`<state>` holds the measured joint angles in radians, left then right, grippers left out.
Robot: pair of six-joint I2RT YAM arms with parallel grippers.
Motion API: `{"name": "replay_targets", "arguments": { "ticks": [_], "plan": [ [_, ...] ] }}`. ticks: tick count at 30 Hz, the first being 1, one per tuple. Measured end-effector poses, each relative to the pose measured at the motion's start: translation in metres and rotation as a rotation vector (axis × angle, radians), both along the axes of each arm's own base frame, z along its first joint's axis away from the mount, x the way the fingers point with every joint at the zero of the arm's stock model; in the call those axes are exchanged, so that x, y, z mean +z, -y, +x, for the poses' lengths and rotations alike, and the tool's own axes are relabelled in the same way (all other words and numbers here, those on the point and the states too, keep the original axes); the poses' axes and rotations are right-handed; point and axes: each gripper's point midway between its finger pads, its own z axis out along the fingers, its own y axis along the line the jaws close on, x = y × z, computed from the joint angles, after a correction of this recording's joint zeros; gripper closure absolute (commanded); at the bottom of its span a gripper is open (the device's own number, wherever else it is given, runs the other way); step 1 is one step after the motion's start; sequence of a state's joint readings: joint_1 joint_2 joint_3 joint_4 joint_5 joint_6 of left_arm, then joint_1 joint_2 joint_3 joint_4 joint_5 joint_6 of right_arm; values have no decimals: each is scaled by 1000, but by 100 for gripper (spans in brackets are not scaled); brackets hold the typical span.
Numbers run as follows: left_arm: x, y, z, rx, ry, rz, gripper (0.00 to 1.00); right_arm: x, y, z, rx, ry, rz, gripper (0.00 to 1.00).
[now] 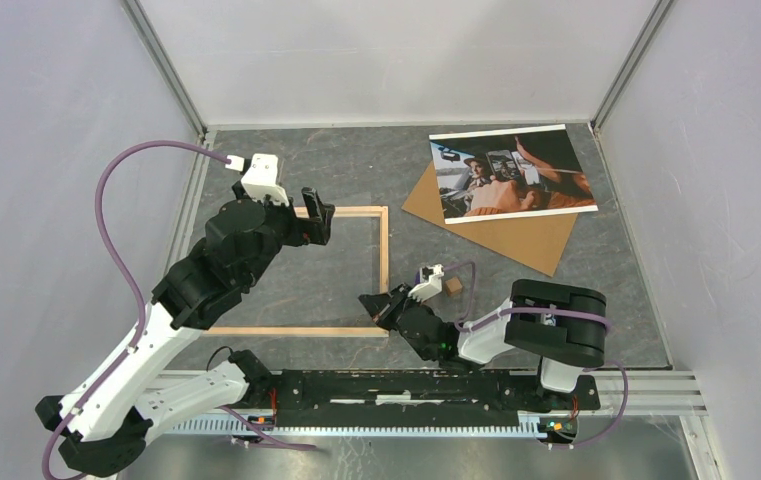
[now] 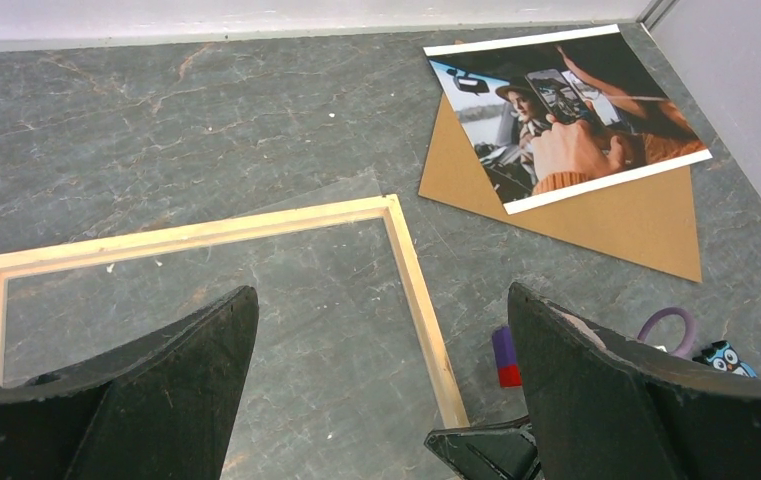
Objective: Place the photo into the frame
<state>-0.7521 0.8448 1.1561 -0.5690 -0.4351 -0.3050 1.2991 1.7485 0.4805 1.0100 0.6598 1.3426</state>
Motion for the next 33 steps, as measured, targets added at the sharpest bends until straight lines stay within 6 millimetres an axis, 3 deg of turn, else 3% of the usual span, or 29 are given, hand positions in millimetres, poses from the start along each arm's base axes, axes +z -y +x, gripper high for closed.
{"name": "replay_targets", "arguments": {
  "ticks": [33],
  "plan": [
    [-3,-2,0,5,-2,1,0,-12,4,-8,-12,-43,-56,100]
  ]
}}
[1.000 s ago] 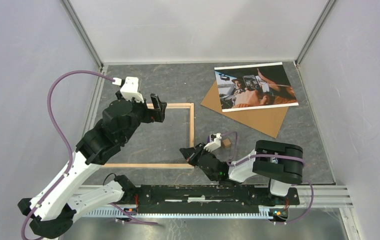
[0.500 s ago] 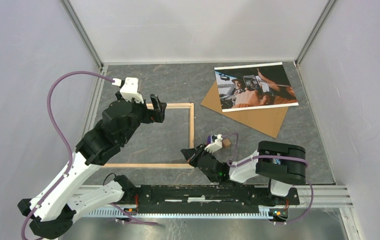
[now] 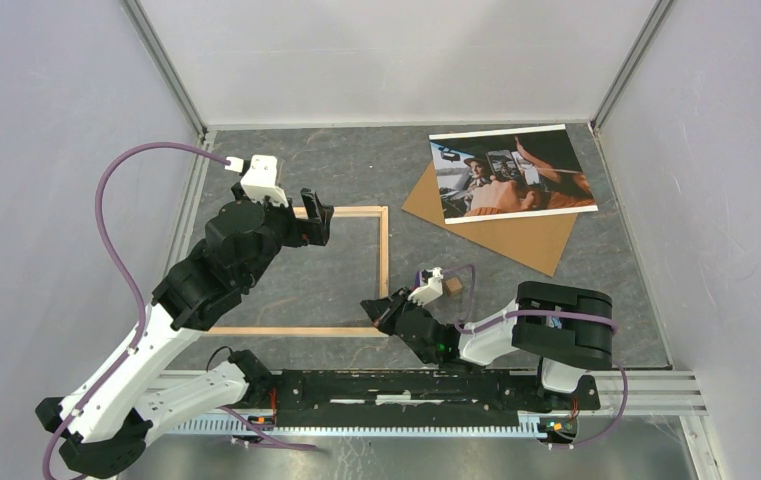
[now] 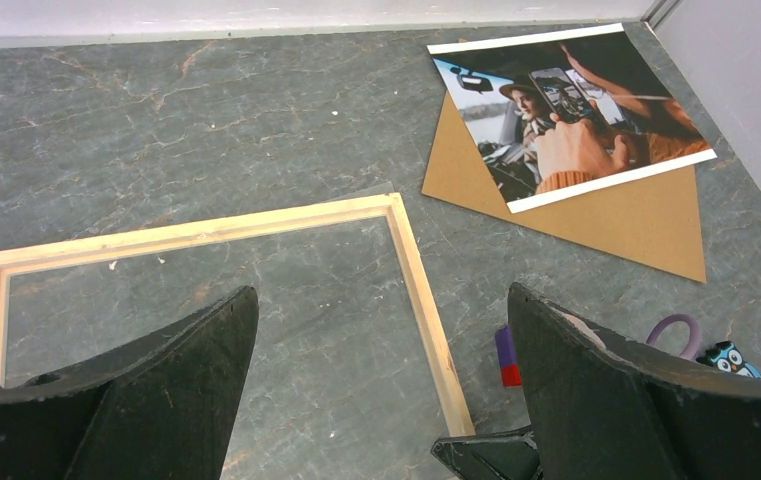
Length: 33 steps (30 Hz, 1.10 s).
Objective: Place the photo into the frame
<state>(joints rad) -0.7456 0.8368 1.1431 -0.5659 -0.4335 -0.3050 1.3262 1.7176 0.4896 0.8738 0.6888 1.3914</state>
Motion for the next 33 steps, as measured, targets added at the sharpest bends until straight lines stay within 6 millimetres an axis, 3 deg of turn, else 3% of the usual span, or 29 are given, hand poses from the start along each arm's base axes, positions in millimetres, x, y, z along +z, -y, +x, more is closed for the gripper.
{"name": "replay_targets", "arguments": {
  "ticks": [33],
  "plan": [
    [-1,1,0,-14,-6,-4,0,5,-7,-9,65,-53,33,100]
  ]
}}
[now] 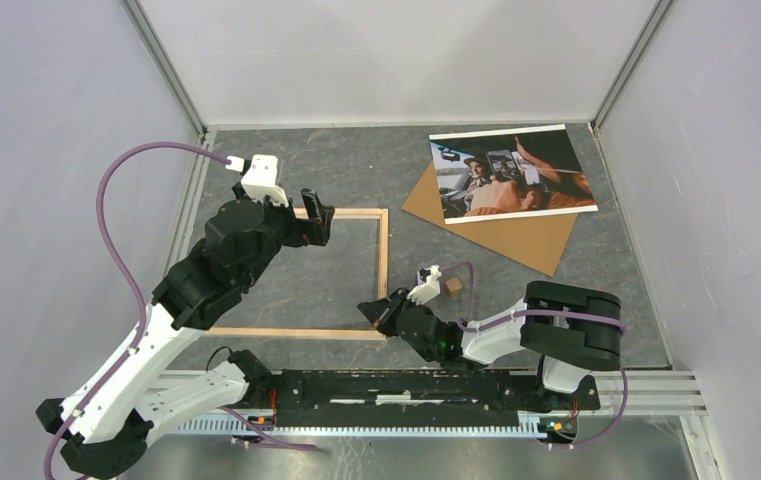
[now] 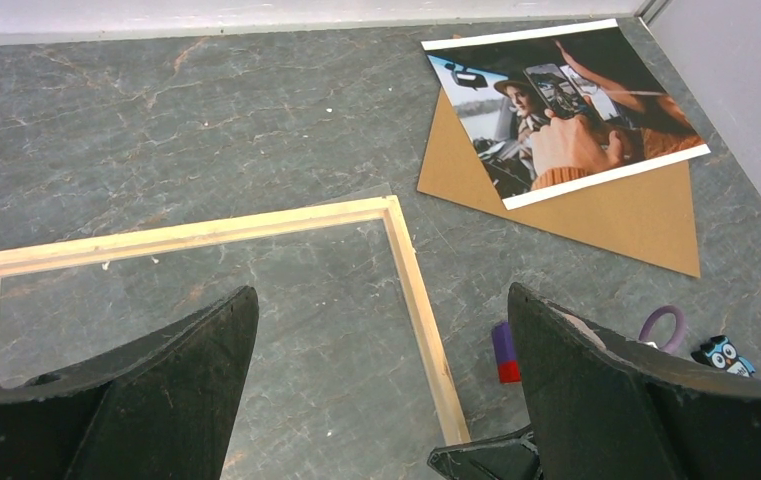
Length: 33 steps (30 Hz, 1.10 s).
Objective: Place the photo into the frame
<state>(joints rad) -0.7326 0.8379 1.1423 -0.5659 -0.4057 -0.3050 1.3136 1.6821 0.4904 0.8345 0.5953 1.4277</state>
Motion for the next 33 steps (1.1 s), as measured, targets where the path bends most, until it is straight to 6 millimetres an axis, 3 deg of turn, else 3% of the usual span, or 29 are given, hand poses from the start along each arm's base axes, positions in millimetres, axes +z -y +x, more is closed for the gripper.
{"name": "replay_targets", "arguments": {
  "ticks": [6,9,13,22,26,33],
  "plan": [
    [-3,2,0,-9,-8,2,0,3,-1,-2,11,-1,10,98],
    [-3,2,1,-10,-9,3,0,4,-2,-2,21,6,5,77],
    [-3,2,1,-10,-9,3,0,6,-6,-3,50,21,11,57],
    [-5,2,1,-10,-12,5,0,1,-4,6,98,70,-46,21],
    [-8,2,1,-9,-18,10,0,-1,0,17,104,89,-68,17],
    [-11,2,2,-6,-24,15,0,-13,7,39,147,110,-112,18]
  ]
}}
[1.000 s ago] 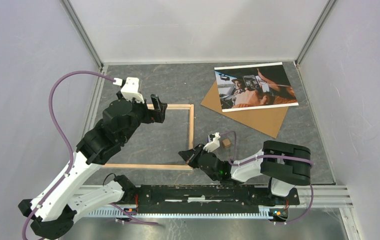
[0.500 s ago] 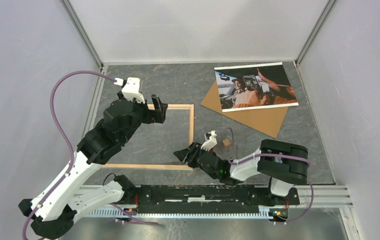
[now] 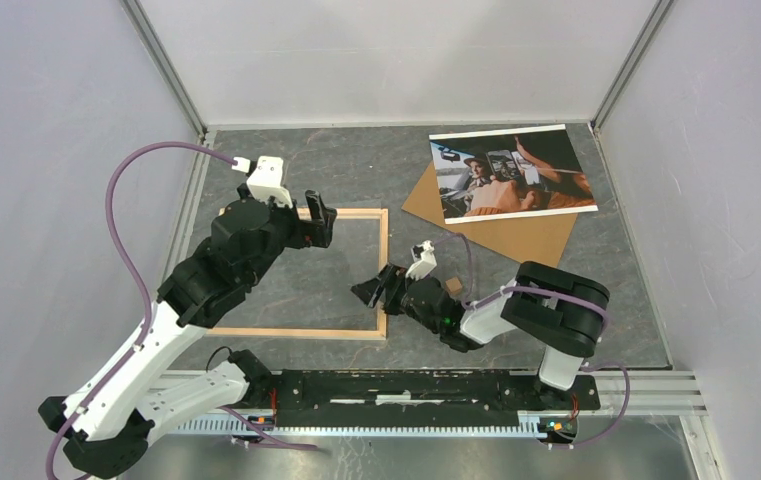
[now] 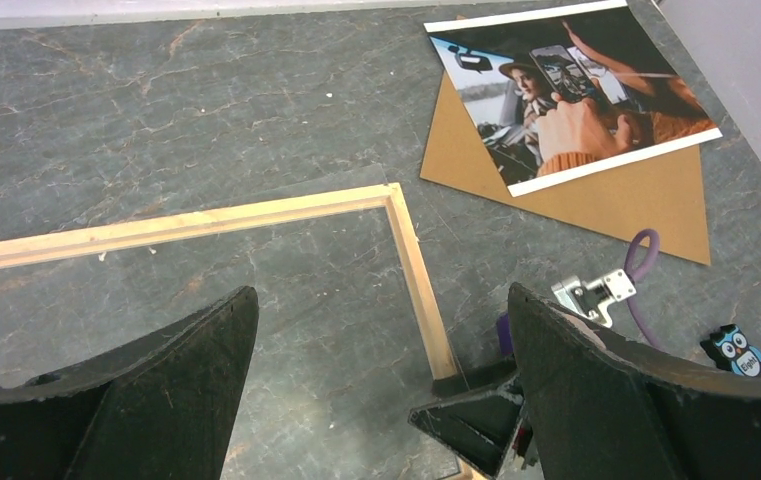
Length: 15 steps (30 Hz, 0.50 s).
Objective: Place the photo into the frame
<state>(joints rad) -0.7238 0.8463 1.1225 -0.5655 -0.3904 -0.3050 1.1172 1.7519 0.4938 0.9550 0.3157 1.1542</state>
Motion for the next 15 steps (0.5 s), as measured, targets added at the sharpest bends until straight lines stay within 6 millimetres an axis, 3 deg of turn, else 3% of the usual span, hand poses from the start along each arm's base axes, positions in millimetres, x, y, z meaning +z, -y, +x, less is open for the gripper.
{"name": "replay_targets", "arguments": {
  "ticks": [9,15],
  "plan": [
    [-6,2,2,-1,-15,13,0,0,0,27,73,28,-4,17],
    [-11,4,4,-4,-28,23,0,0,0,50,123,38,-5,29]
  ]
}}
